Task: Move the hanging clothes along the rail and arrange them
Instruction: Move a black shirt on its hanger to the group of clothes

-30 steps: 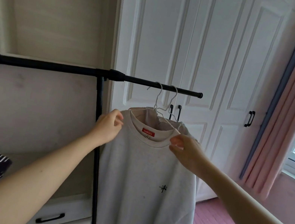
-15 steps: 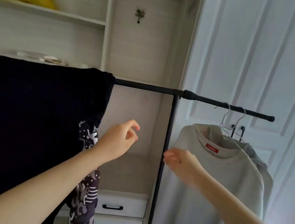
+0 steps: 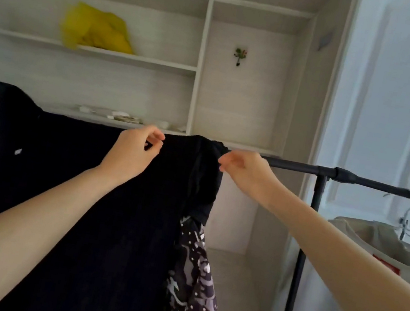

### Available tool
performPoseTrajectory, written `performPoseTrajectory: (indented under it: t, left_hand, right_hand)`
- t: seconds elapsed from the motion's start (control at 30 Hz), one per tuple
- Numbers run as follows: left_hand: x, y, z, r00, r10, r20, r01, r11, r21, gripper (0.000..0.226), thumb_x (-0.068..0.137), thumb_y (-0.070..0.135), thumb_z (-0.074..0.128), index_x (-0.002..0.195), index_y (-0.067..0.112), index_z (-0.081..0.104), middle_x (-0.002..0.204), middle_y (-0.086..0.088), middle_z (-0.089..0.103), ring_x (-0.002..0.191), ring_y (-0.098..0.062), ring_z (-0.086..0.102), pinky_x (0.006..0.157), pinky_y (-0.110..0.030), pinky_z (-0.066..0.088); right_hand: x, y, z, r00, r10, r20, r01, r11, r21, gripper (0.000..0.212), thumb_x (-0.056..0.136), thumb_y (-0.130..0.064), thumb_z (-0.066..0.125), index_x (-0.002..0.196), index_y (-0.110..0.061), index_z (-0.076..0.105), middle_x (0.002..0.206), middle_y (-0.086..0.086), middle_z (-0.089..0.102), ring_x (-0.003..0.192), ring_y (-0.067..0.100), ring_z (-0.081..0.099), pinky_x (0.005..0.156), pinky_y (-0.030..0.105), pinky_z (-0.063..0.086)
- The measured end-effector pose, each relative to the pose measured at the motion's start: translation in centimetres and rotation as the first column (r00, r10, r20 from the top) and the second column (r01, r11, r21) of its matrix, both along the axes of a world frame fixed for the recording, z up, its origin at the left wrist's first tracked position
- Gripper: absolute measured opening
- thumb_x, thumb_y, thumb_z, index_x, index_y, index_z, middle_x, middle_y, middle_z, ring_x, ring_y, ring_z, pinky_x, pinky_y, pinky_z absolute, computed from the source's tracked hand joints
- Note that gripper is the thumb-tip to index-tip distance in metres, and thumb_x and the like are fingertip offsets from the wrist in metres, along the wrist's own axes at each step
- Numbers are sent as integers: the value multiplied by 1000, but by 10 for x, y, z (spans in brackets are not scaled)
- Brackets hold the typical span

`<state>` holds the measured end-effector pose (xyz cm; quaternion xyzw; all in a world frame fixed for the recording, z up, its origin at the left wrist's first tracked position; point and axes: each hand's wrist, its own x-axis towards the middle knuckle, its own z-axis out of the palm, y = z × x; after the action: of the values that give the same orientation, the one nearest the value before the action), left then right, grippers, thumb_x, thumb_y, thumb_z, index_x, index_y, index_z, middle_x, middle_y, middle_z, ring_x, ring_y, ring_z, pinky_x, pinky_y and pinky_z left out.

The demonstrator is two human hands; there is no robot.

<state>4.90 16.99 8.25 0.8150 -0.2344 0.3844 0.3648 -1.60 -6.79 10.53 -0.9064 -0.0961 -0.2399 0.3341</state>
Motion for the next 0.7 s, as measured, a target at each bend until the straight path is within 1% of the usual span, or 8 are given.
performPoseTrajectory:
  t: [0.07,0.13,0.27,0.33,0.43,0.53,0.63,0.7]
  left_hand:
    - [28,27,13,1000,2,24,-4,999,47,13,93,19,58,104,20,64,100,8,66,99,-8,62,96,-29,48]
    - [51,46,23,1000,-4,5,3,993,115,16,94,24,56,108,20,64,107,8,66,103,-8,61,97,-29,46]
    - [90,72,33,999,23,-45,-10,960,278,25,95,35,52,114,23,64,113,8,66,107,-9,60,98,-34,47]
    - [105,80,35,996,60,-67,-32,933,357,29,95,39,50,115,22,64,112,7,66,104,-10,60,95,-34,48]
    - [120,88,34,991,90,-96,-40,901,432,35,95,46,44,103,21,67,98,6,68,90,-13,62,86,-36,50]
    - [131,90,30,992,85,-89,-33,883,468,33,95,44,45,107,23,68,104,9,68,96,-12,62,87,-34,49]
    - [138,89,27,995,73,-66,-37,900,434,32,94,43,49,113,25,66,110,11,66,104,-9,59,92,-32,47]
    - [142,90,25,995,52,-88,-15,925,379,29,93,45,51,109,28,68,108,13,66,104,-8,58,93,-33,47]
  right_hand:
    - [23,19,18,999,0,51,1,1000,-17,25,95,-24,45,97,-17,70,99,0,71,97,19,62,72,23,44]
    - [42,33,32,995,-21,99,24,999,-37,27,95,-25,44,101,-14,68,100,4,70,97,23,61,77,28,47]
    - [83,53,47,993,-66,101,74,994,-75,31,96,-25,42,109,-11,66,104,8,68,97,26,62,76,29,46]
    - [102,59,51,993,-110,47,116,984,-135,34,97,-27,41,110,-7,64,106,12,66,99,29,61,78,30,45]
    - [120,68,59,979,-162,-124,132,966,-221,51,101,-38,31,122,0,57,120,15,60,114,32,55,93,36,41]
    - [132,74,65,921,-221,-320,94,926,-367,67,101,-50,19,148,-4,27,155,13,29,143,31,26,114,39,22]
    - [139,78,71,873,-271,-405,94,910,-405,71,98,-58,13,152,-12,17,161,9,11,148,28,11,118,41,12]
    - [145,78,74,822,-305,-481,123,920,-373,73,96,-61,18,151,-14,22,160,9,17,146,29,18,115,42,20]
